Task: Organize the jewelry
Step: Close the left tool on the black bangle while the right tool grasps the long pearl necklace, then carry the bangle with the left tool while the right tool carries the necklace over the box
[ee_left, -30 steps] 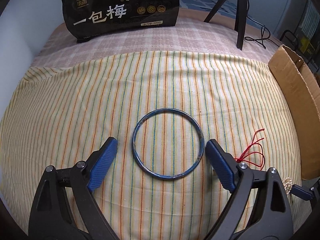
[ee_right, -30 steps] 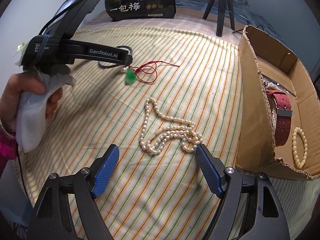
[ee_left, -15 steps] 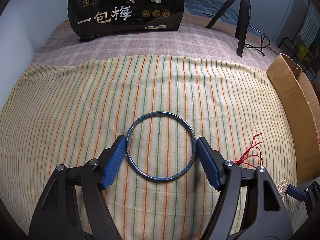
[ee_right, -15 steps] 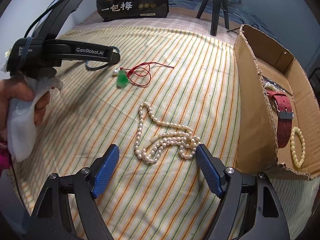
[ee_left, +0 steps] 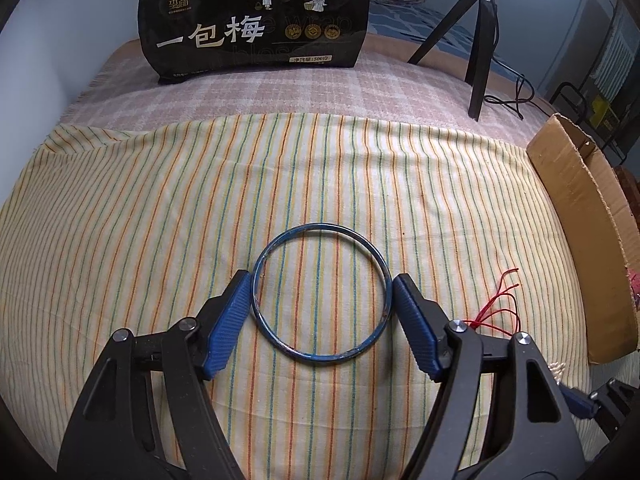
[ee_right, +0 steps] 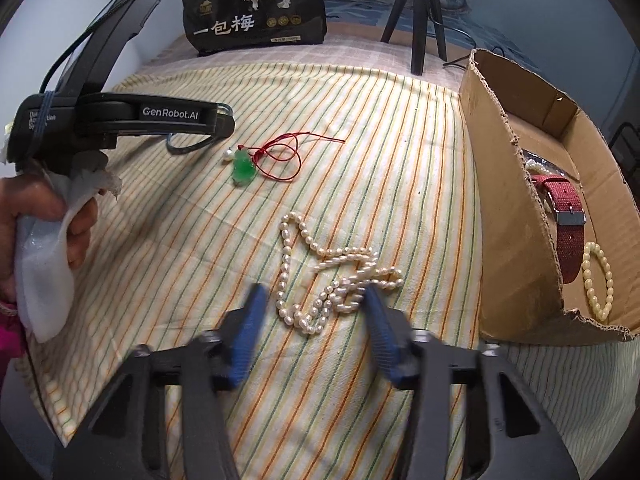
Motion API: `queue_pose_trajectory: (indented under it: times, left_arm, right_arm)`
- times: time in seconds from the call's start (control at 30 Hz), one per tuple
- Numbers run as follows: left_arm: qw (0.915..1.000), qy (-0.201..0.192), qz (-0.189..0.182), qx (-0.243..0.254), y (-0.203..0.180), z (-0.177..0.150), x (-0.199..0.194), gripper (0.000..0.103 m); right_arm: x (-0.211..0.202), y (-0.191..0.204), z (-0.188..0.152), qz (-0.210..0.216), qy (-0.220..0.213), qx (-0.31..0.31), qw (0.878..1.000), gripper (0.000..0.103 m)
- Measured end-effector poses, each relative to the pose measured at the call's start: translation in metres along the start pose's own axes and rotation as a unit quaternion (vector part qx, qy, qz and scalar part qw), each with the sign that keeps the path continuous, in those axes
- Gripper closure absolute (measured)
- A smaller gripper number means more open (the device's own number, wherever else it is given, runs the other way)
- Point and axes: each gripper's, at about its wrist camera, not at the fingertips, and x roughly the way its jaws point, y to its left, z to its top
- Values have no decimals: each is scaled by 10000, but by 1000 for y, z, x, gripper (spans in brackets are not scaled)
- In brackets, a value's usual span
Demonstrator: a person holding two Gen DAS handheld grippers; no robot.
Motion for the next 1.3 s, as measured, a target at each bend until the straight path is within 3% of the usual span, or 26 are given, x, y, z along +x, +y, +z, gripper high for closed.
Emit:
queue_pose_trajectory:
  times: [0.07, 0.17, 0.63, 1.3]
  left_arm:
    - [10000, -3, -27, -22, 0, 0, 0, 30]
    - [9999, -9, -96, -69, 2, 0, -3, 30]
    - [9996, -95, -257, -66, 4, -3, -22, 30]
    - [9971, -510, -456, 320, -23, 3, -91, 30]
  right_arm:
    - [0, -2, 1, 74, 13, 31, 10000, 92]
    - [0, -2, 2, 139, 24, 46, 9999, 96]
    - [-19, -1, 3, 391, -170, 49, 9991, 97]
    - [-87, -21, 19, 353, -725, 40, 9967, 97]
